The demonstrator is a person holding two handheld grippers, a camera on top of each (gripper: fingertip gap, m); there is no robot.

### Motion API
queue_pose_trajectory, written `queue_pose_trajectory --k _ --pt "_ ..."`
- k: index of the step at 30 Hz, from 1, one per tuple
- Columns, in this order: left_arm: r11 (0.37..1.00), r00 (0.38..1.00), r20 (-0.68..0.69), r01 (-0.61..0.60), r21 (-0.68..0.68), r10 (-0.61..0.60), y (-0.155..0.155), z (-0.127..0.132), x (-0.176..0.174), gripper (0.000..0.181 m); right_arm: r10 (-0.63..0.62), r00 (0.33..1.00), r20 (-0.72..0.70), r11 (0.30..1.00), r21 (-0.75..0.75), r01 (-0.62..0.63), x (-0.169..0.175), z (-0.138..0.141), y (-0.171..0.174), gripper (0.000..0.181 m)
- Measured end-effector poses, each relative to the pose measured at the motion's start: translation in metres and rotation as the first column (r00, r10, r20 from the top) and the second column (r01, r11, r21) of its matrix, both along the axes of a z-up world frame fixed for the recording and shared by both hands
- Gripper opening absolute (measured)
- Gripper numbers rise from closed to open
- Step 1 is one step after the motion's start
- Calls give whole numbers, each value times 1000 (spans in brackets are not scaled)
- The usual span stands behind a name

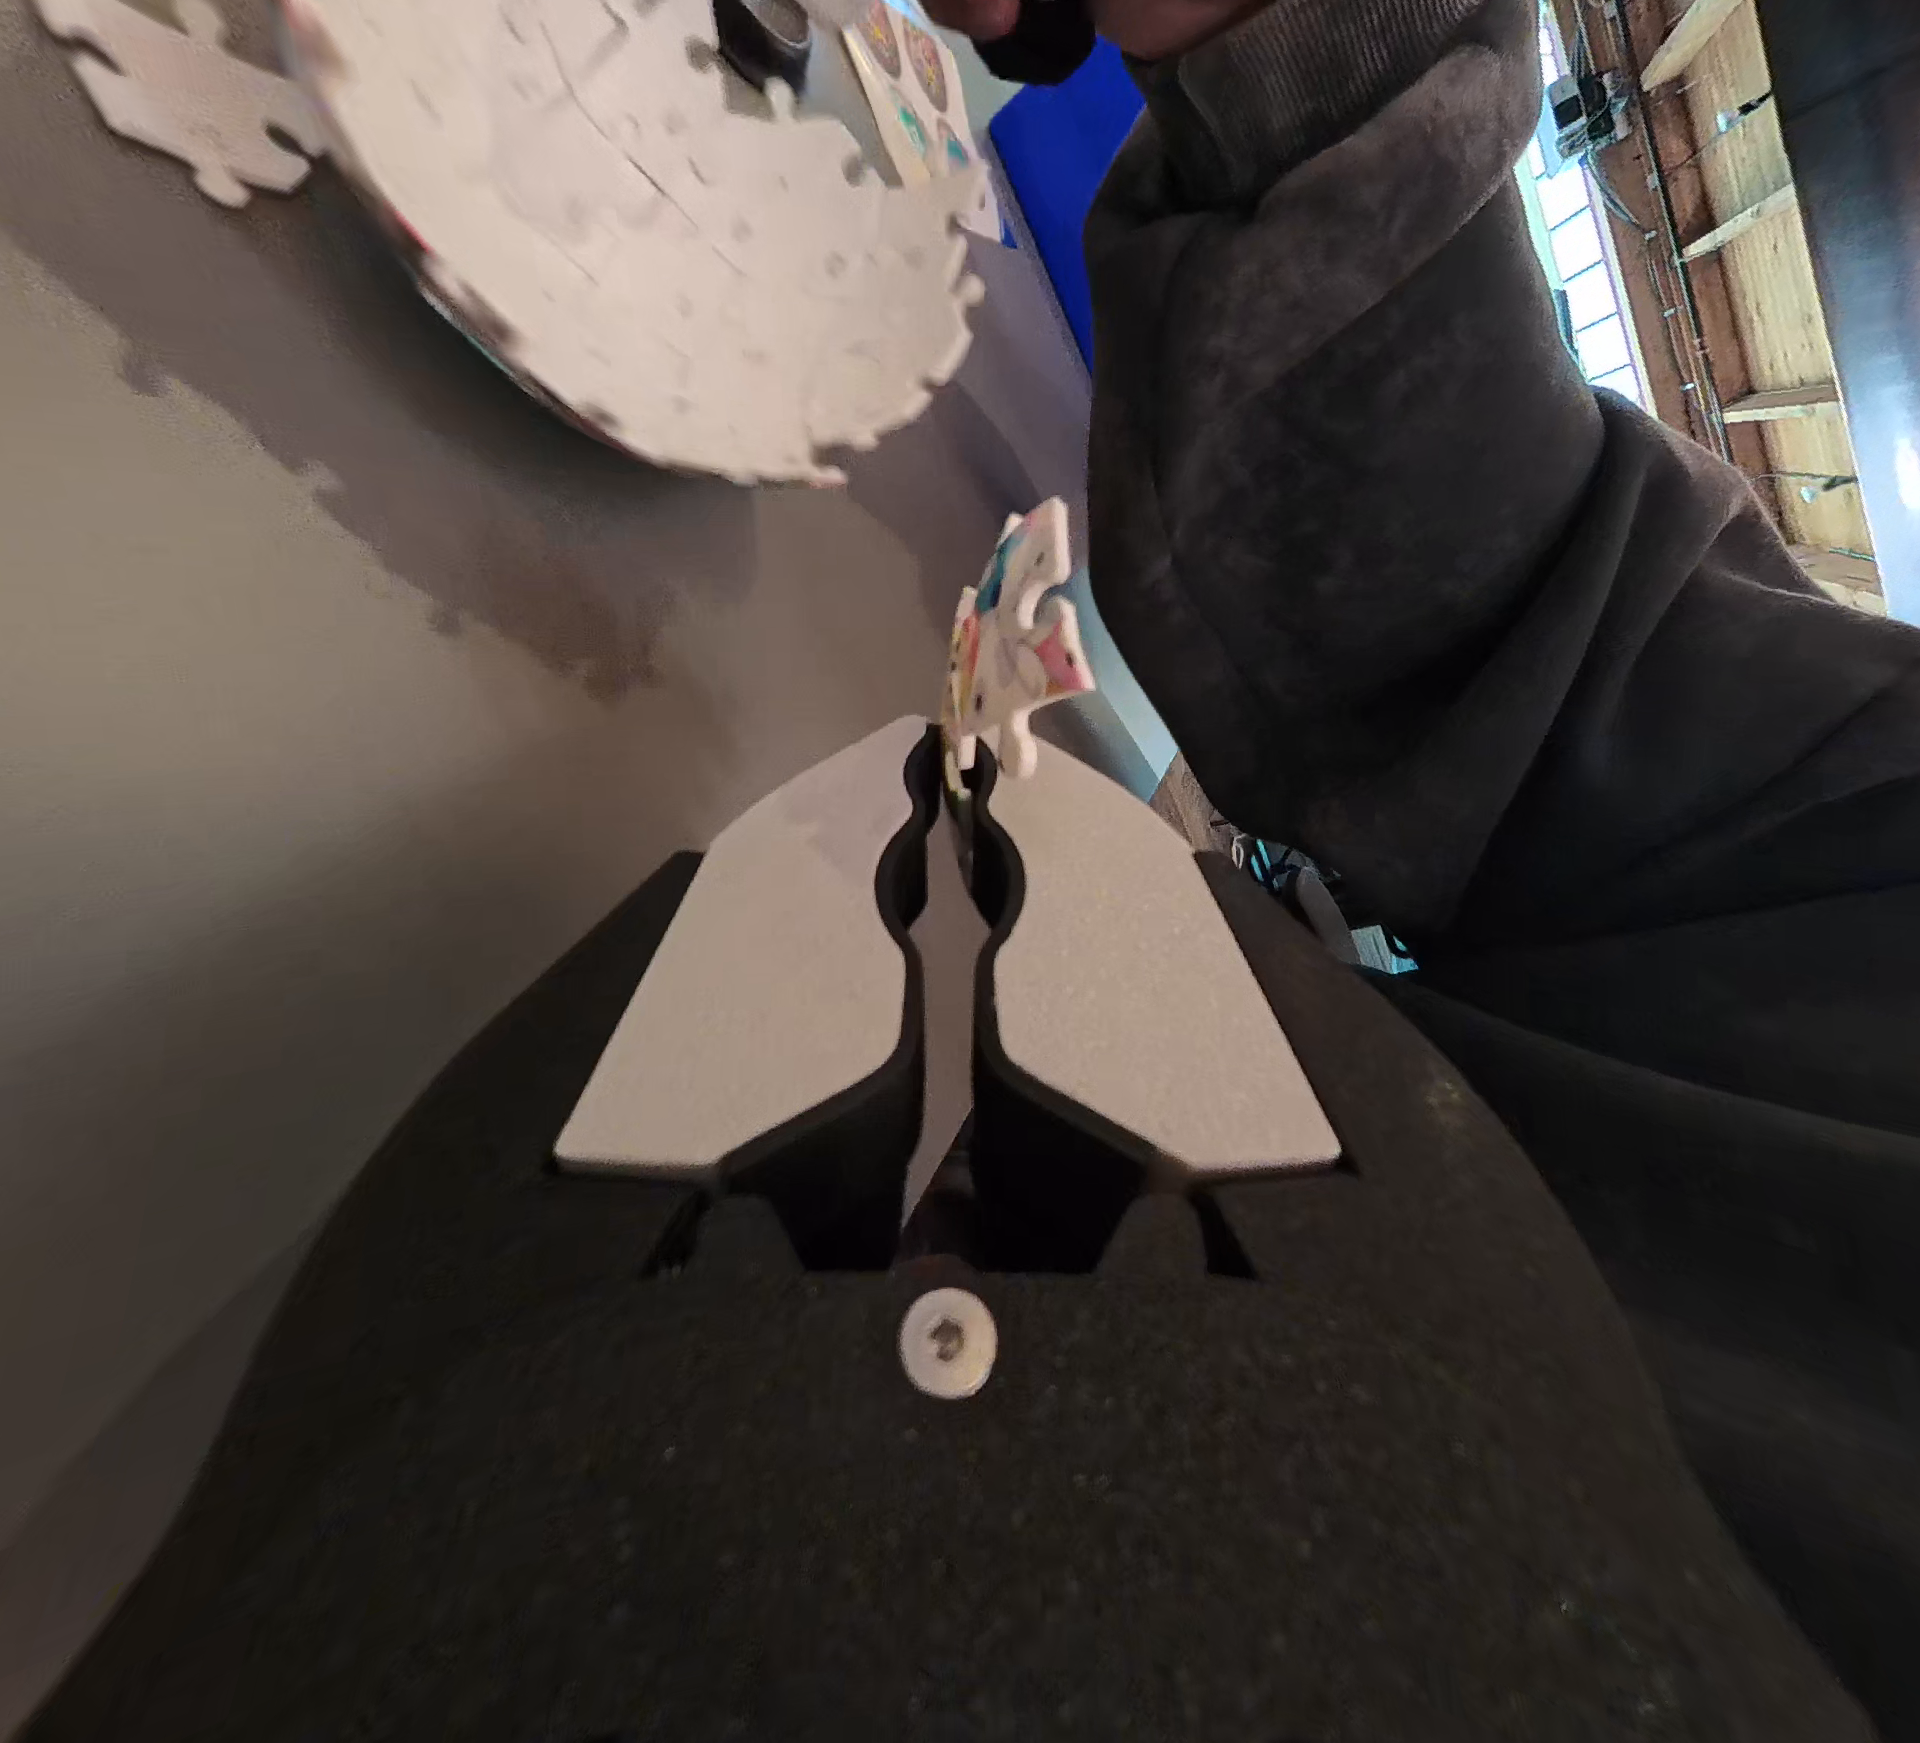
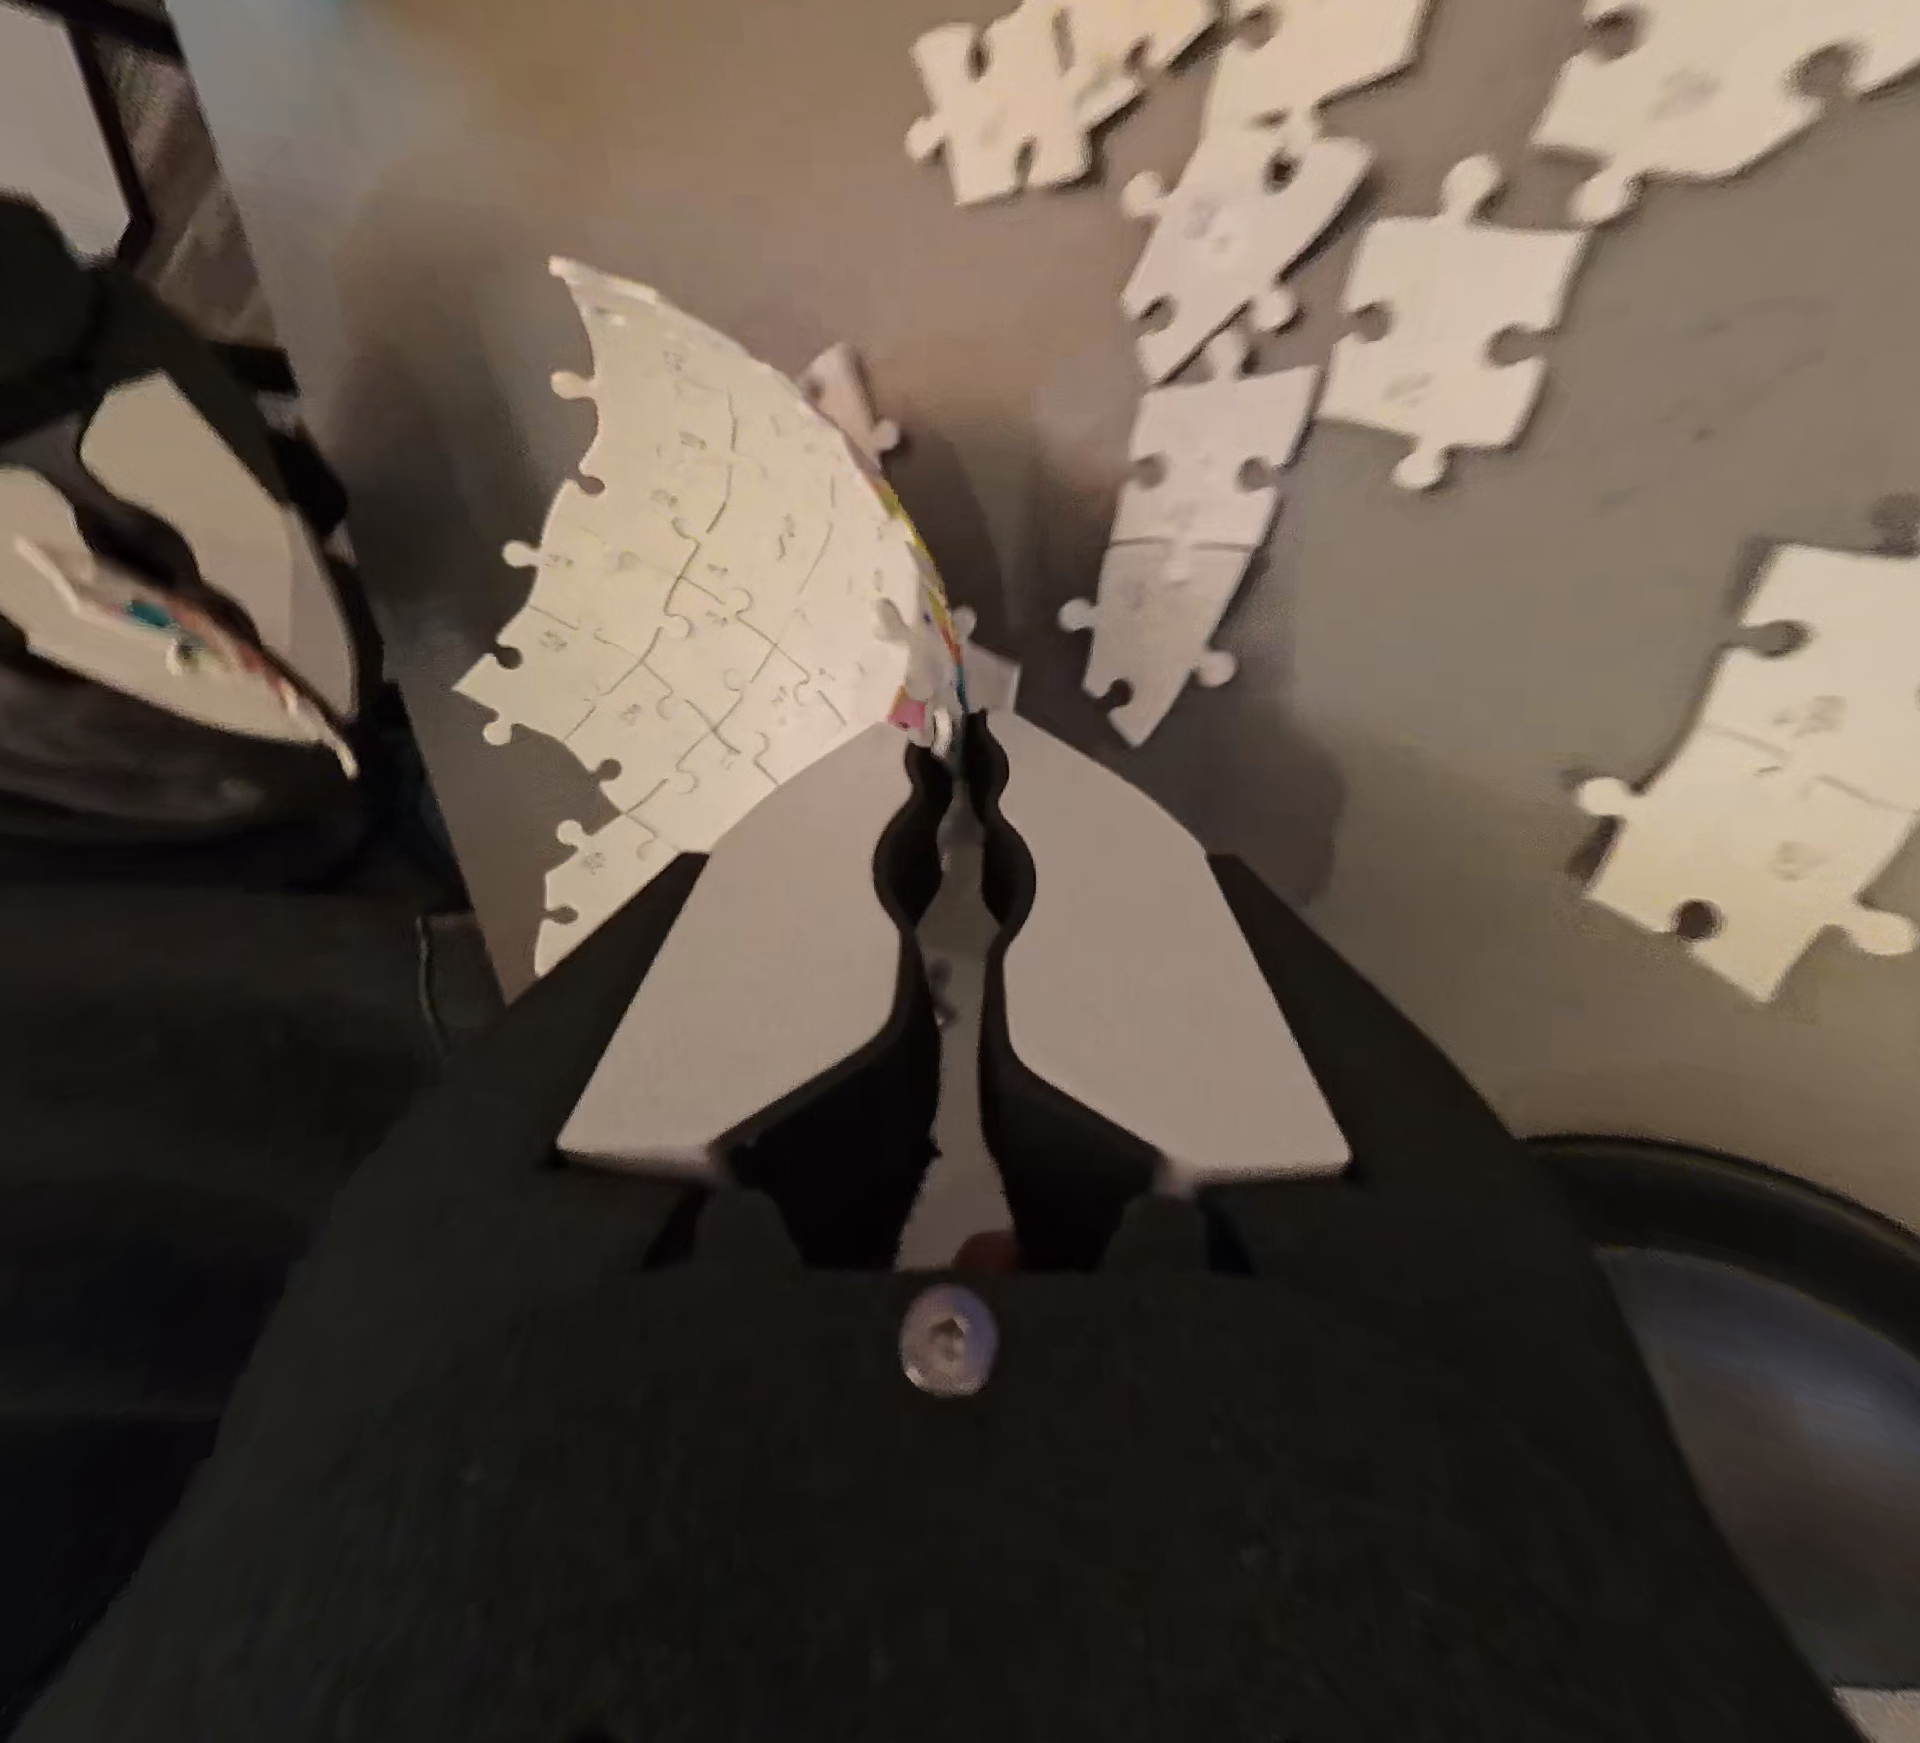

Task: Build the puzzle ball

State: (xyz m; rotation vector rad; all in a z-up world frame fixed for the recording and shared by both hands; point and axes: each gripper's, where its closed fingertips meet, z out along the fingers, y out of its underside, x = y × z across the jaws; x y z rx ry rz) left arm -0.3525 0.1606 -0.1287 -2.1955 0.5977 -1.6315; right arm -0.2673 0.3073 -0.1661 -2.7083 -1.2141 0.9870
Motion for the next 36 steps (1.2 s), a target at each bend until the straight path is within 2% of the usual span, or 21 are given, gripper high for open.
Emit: queue_pose_trajectory --k 5,11,19,22,26,28,31,34,36 --pt "1000 1000 -5 -9 3 9 1 0 -5 2 216 976 -27 974 -58 -217 2 6 -42 3" --pt "1000 999 -28 25 2 -25 -5 -4 2 2 519 853 -42 851 -60 -521 7 -1 -91 3" --pt "999 998 -41 44 -11 -44 -8 -9 7 2 650 759 -43 760 -3 -650 1 -1 -110 4" --pt "998 997 -47 55 -14 -56 -10 -11 10 2 653 755 -58 757 55 -651 -8 5 -106 10" --pt "998 996 -54 68 -18 -69 -12 -13 13 2 572 820 -29 804 219 -553 -9 30 -76 15" --pt "997 996 -57 70 -19 -71 -13 -13 14 2 444 896 -25 838 366 -405 -1 57 -50 18" --pt "998 997 -56 59 -15 -60 -11 -12 11 2 209 969 -129 849 516 -114 26 100 -41 23" --pt "999 998 -57 38 -19 -39 -7 -14 6 2 11 939 -343 811 553 192 51 122 -69 26" --pt "999 998 -61 27 -22 -28 -5 -15 4 2 -104 893 -438 774 529 349 69 117 -94 32"
